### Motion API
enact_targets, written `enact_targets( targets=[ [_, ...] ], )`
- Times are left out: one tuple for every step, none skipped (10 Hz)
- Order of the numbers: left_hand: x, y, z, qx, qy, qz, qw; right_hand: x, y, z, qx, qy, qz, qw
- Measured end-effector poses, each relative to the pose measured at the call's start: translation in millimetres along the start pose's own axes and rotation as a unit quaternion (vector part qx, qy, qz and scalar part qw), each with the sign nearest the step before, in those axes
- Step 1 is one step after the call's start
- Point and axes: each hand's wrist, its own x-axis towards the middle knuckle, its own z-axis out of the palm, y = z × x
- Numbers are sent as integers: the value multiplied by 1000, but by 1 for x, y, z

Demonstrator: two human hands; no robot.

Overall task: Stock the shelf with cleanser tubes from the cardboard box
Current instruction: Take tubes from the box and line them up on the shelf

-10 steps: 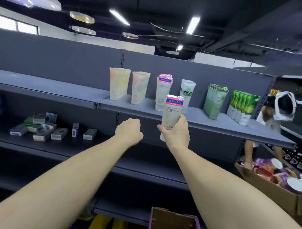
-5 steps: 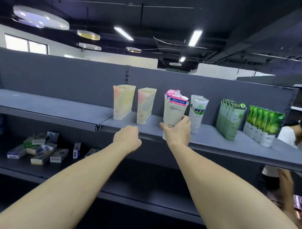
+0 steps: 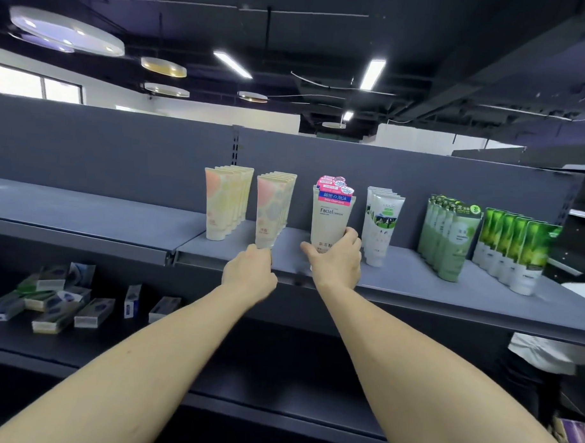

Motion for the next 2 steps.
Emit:
enact_targets(
  targets=[
    [-9,-3,-6,-6,-4,9,1000,-15,5,-5,-9,16,2,1000],
    [-25,-10,-16,-10,-6,15,1000,-25,2,-22,61,35,-9,997]
  ],
)
